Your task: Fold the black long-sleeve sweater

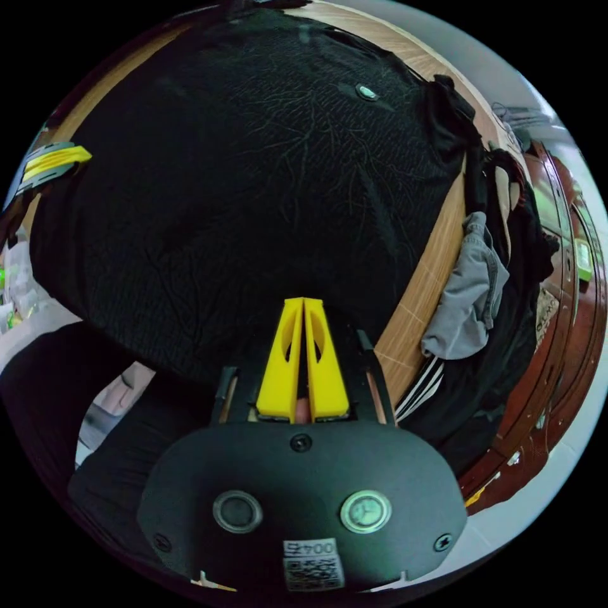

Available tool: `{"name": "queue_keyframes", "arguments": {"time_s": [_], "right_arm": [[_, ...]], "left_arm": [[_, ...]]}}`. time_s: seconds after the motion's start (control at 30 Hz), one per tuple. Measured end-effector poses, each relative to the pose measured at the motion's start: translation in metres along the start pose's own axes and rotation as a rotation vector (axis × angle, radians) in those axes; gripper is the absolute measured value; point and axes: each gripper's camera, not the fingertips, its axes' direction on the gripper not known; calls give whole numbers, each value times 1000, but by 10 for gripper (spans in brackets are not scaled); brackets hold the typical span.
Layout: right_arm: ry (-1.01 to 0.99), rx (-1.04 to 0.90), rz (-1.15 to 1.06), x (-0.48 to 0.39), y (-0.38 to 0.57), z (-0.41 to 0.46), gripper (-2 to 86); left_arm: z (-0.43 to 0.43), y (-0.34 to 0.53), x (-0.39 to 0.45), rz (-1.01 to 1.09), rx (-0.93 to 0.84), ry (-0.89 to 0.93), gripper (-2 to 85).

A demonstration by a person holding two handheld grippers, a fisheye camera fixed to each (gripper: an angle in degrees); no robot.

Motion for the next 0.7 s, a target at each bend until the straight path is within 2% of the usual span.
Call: {"name": "queue_keyframes", "arguments": {"time_s": [0.1,0.2,0.3,0.37,0.43,0.53,0.7], "right_arm": [[-58,-28,-72,12,3,2,-6],[-203,-85,-193,42,-2,0,-5],[-254,109,-51,119,-18,-25,1],[-359,272,133,202,-45,-40,21],[-457,344,250,262,-72,-41,52],[-585,391,387,341,-122,-30,109],[-603,405,501,404,-189,-9,134]], "left_arm": [[11,7,-11,-9,9,-6,2],[20,6,-25,-12,-17,3,2],[27,7,-40,-32,-22,24,2],[31,9,-48,-40,-18,37,2],[35,10,-59,-48,-12,53,2],[39,11,-71,-61,-4,72,1],[44,9,-90,-96,4,115,2]]}}
